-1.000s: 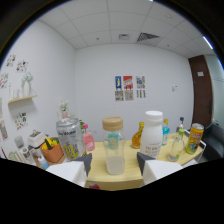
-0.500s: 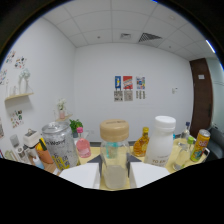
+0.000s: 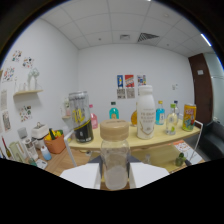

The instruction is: Make me a cup of Mount Fuji.

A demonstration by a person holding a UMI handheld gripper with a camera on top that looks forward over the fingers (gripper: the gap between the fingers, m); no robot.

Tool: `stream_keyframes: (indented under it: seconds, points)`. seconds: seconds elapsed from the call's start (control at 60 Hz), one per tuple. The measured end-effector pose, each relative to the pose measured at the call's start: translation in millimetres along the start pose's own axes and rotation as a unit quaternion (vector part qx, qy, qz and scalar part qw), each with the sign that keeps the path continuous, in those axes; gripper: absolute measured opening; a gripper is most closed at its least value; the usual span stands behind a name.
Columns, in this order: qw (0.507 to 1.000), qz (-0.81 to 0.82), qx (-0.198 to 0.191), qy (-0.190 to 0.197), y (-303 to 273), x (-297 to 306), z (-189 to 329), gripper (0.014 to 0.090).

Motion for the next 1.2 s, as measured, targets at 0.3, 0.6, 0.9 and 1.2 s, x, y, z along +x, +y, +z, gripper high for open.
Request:
stream_keyframes:
  seconds: [0.3, 0.6, 0.9, 1.2]
  points:
    - [0.997, 0.024, -0.063, 0.027, 167, 14, 26, 0.0381]
    - [0.945, 0.321, -0.063, 0.003, 214, 22, 44, 0.0380]
    - [0.797, 0.601, -0.049, -0.043, 218, 18, 47, 0.0379]
    - [0.652, 0.752, -0.033, -0.085, 207, 16, 48, 0.0377]
